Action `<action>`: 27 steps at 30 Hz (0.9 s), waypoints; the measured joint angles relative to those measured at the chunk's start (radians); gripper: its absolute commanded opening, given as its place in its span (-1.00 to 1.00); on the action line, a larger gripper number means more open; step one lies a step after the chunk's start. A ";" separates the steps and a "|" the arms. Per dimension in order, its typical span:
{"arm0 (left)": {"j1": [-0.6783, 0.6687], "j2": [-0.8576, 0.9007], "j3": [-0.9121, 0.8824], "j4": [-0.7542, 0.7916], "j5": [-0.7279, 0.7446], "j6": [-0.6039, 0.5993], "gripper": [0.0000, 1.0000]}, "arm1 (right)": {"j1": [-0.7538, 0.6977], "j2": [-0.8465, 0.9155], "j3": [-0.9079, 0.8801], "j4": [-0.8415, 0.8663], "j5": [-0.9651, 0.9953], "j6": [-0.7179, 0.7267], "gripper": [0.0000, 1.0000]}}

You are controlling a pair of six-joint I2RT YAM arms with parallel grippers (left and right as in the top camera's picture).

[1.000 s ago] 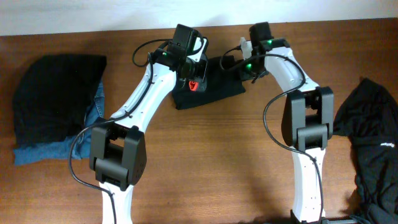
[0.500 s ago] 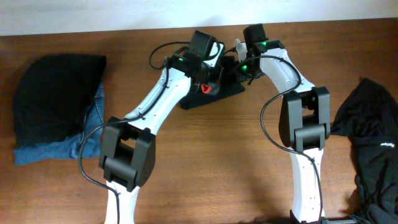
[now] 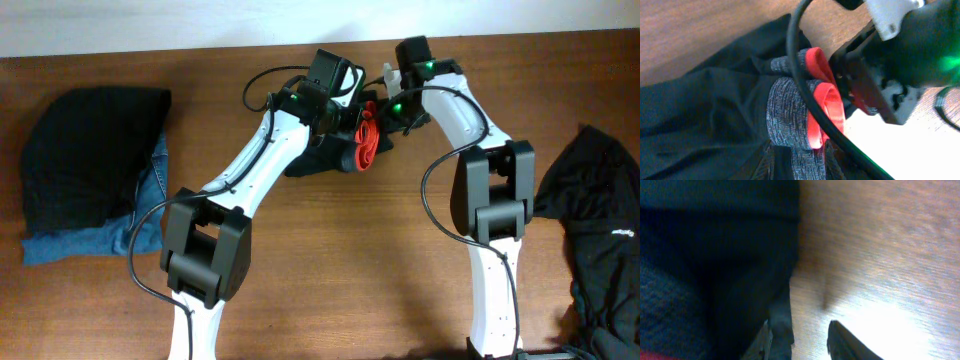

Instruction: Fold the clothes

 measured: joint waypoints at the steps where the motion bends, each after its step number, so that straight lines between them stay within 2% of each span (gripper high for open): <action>1: 0.000 0.000 0.000 0.004 -0.008 0.000 -0.34 | -0.006 0.000 0.020 -0.027 0.000 -0.001 -0.03; 5: 0.010 0.000 0.000 0.006 -0.064 0.000 -0.34 | -0.033 -0.002 0.103 -0.129 0.000 -0.001 0.05; 10: 0.072 0.000 0.000 -0.024 -0.088 0.000 -0.34 | -0.089 -0.006 0.233 -0.312 -0.022 -0.011 0.32; 12: 0.111 0.000 0.000 -0.046 -0.096 0.000 -0.34 | -0.112 -0.018 0.259 -0.372 -0.061 -0.031 0.47; 14: 0.146 0.000 0.000 -0.069 -0.102 0.000 -0.33 | -0.126 -0.027 0.266 -0.409 -0.107 -0.053 0.54; 20: 0.214 0.000 0.000 -0.122 -0.111 0.000 -0.31 | -0.117 -0.031 0.266 -0.432 -0.243 -0.111 0.75; 27: 0.220 0.000 0.000 -0.138 -0.111 0.000 -0.31 | -0.077 -0.028 0.266 -0.418 -0.295 -0.132 1.00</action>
